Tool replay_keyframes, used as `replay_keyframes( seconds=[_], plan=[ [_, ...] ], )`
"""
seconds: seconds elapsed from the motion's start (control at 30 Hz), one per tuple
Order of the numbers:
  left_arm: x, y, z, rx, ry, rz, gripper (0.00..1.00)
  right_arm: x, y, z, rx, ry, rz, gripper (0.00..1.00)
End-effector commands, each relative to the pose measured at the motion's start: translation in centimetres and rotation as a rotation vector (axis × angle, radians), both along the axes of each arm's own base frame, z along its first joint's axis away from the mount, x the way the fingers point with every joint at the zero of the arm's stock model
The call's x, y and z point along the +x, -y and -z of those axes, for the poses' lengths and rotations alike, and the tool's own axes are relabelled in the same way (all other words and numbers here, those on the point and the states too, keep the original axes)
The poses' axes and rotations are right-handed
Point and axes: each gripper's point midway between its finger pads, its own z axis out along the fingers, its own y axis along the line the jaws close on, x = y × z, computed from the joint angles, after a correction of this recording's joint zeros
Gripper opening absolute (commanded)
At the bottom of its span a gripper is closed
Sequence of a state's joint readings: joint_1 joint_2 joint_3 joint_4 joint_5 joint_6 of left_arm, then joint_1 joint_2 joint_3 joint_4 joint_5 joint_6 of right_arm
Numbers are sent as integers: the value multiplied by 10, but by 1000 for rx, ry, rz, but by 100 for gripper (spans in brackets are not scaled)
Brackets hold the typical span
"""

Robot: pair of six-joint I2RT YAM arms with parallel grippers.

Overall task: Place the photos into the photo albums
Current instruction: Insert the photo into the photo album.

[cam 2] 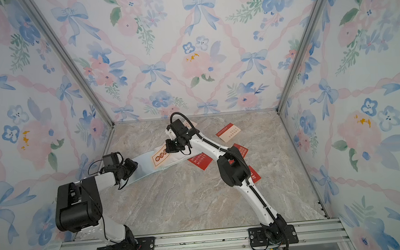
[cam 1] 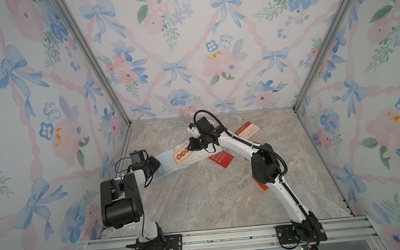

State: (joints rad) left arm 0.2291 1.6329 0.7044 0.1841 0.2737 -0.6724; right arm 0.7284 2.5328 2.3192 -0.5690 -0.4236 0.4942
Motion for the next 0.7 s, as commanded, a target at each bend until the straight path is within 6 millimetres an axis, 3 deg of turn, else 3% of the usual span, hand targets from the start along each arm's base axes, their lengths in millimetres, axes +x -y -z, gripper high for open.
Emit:
replay_keyframes(
  seconds=[0.0,0.4,0.67],
  plan=[
    [-6,1,1,1,-10,14,27,-3,-14,9,40,-44,-10,0],
    [-5,0,-11,6,10,6,31,-9,-37,21,106,-89,-24,0],
    [-22,-64,-28,161,-41,-186,33,-10,-41,26,83,-67,-15,0]
  ],
)
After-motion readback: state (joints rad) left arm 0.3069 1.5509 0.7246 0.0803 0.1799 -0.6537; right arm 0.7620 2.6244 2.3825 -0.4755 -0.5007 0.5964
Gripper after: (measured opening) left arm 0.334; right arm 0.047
